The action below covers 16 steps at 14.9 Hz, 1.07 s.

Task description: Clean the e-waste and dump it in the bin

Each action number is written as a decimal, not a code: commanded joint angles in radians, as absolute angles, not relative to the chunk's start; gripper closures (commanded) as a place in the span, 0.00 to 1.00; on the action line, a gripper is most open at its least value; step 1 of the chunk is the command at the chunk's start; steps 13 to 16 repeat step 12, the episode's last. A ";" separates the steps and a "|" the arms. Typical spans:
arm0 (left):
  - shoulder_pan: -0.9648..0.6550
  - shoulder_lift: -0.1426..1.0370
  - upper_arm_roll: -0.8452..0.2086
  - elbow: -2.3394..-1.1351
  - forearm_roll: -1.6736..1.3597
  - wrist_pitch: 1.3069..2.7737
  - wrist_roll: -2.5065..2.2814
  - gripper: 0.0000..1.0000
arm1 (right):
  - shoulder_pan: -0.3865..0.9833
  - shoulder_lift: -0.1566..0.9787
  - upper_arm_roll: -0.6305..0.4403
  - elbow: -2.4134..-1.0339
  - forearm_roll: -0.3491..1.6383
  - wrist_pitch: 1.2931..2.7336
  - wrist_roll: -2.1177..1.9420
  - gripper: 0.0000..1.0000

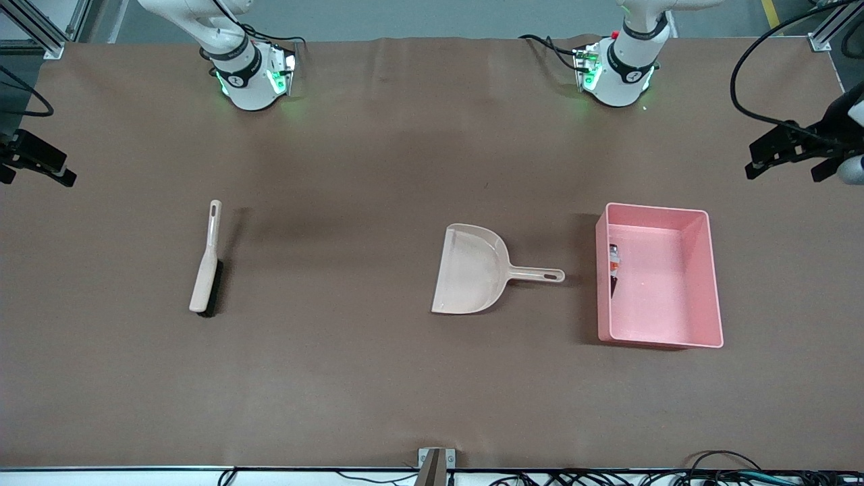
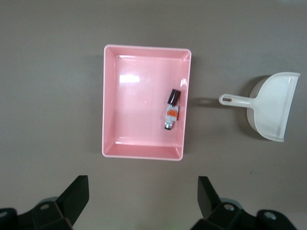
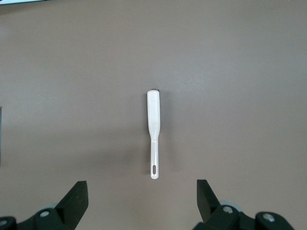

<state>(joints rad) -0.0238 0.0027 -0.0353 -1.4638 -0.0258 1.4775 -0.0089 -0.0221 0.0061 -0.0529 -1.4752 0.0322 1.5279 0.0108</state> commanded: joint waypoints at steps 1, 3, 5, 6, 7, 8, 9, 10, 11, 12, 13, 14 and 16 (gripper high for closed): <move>-0.040 -0.125 -0.026 -1.621 -0.035 1.497 -0.012 0.00 | -0.023 0.002 -0.051 -1.476 0.014 1.534 0.023 0.00; -0.040 -0.178 -0.029 -1.689 -0.032 1.540 -0.012 0.00 | -0.021 0.002 -0.051 -1.476 0.015 1.532 0.023 0.00; -0.037 -0.183 -0.055 -1.694 -0.029 1.546 -0.021 0.00 | -0.023 0.002 -0.051 -1.476 0.015 1.534 0.023 0.00; -0.034 -0.178 -0.058 -1.692 -0.020 1.548 -0.021 0.00 | -0.023 0.002 -0.051 -1.476 0.015 1.534 0.023 0.00; -0.032 -0.172 -0.058 -1.686 0.006 1.551 -0.012 0.00 | -0.023 0.002 -0.051 -1.476 0.015 1.534 0.023 0.00; -0.034 -0.170 -0.060 -1.681 0.023 1.551 -0.014 0.00 | -0.023 0.003 -0.051 -1.476 0.015 1.534 0.023 0.00; -0.035 -0.167 -0.060 -1.680 0.025 1.549 -0.017 0.00 | -0.023 0.003 -0.051 -1.476 0.015 1.534 0.023 0.00; -0.035 -0.164 -0.061 -1.678 0.025 1.549 -0.017 0.00 | -0.023 0.002 -0.051 -1.476 0.015 1.534 0.023 0.00; -0.035 -0.164 -0.061 -1.678 0.025 1.549 -0.017 0.00 | -0.023 0.002 -0.051 -1.476 0.014 1.534 0.023 0.00; -0.037 -0.164 -0.063 -1.677 0.025 1.549 -0.018 0.00 | -0.023 0.002 -0.051 -1.476 0.015 1.534 0.023 0.00; -0.037 -0.164 -0.063 -1.677 0.025 1.549 -0.018 0.00 | -0.023 0.002 -0.051 -1.476 0.015 1.534 0.023 0.00; -0.037 -0.164 -0.063 -1.677 0.025 1.549 -0.018 0.00 | -0.023 0.002 -0.051 -1.476 0.015 1.534 0.023 0.00; -0.037 -0.164 -0.063 -1.677 0.025 1.549 -0.018 0.00 | -0.023 0.002 -0.051 -1.476 0.015 1.534 0.023 0.00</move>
